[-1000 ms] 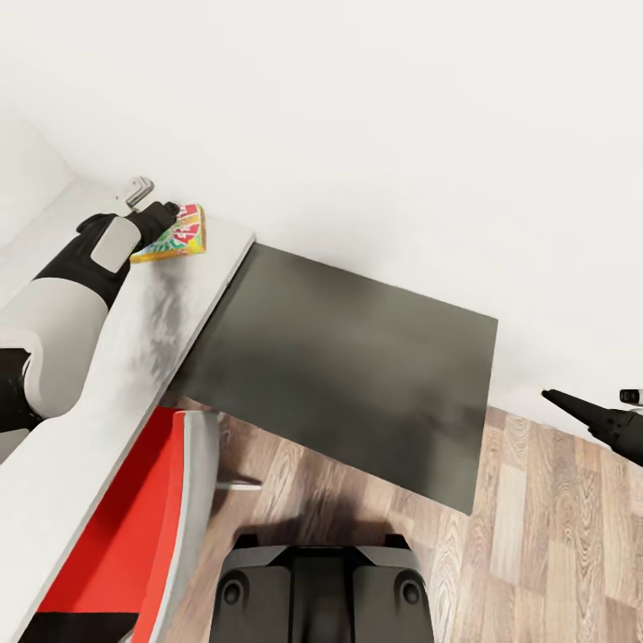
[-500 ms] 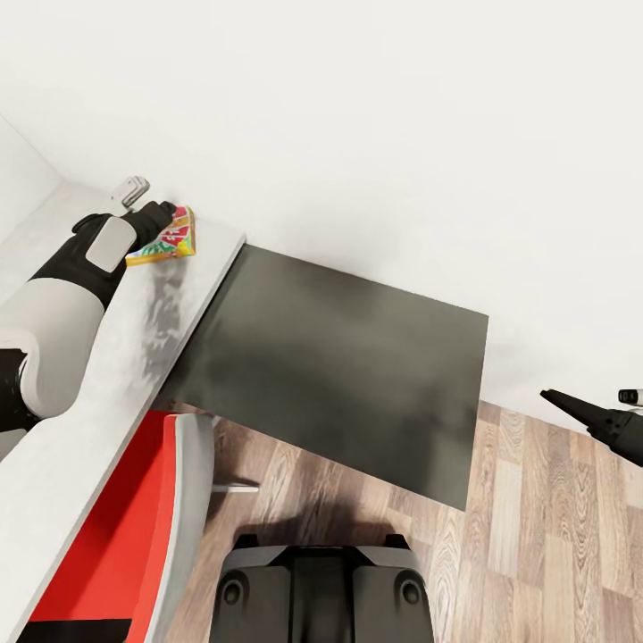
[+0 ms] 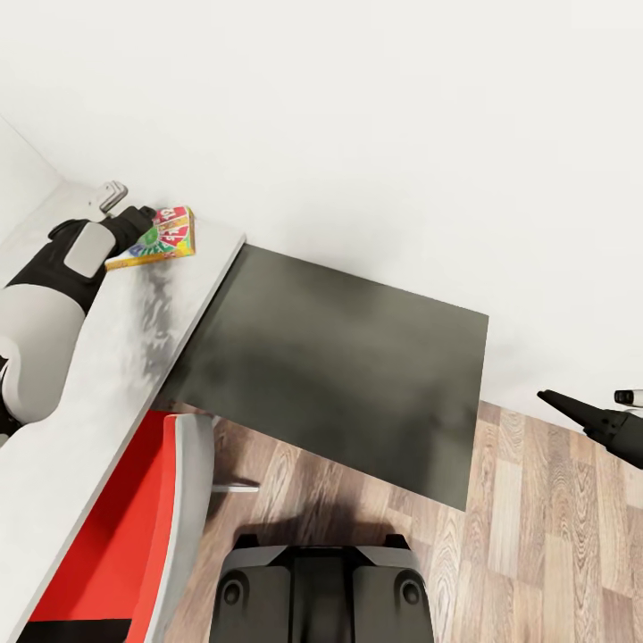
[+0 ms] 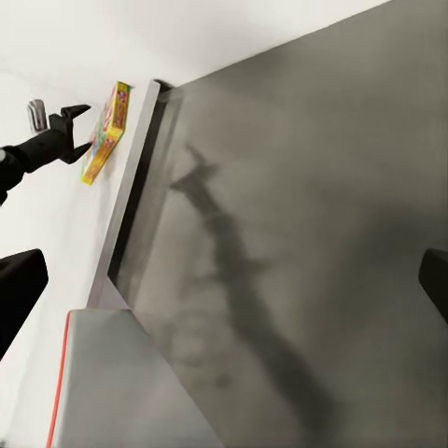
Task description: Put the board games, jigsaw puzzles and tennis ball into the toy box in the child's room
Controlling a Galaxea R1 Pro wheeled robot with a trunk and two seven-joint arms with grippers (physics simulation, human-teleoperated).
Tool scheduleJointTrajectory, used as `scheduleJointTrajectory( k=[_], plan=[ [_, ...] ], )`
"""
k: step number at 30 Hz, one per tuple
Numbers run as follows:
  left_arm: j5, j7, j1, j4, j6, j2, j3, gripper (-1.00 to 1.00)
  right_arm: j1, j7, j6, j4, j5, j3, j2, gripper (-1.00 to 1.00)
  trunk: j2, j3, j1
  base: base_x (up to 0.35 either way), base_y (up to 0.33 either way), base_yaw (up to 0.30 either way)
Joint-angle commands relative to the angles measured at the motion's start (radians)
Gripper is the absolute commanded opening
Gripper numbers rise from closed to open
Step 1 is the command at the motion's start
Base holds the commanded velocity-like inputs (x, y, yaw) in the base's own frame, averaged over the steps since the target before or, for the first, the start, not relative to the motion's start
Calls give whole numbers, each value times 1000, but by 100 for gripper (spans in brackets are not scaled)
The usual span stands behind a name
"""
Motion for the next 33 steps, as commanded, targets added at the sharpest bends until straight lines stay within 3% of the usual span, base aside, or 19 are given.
scheduleJointTrajectory(
  k=[1,9,17,33],
  plan=[
    [5,10,3,-5,6,3,1,100,-1,3,5,0,0,0,0,100,-1,-1,1,0,0,0],
    [7,10,9,-32,10,23,2,100,-1,2,5,0,0,2,3,100,-1,-1,1,0,0,0],
    [9,10,11,-85,57,63,2,100,-2,2,5,0,0,3,5,100,-1,-1,1,0,0,0],
    [8,11,29,-148,102,162,5,100,-1,3,5,0,0,5,5,100,-1,-1,1,0,0,0]
  ],
)
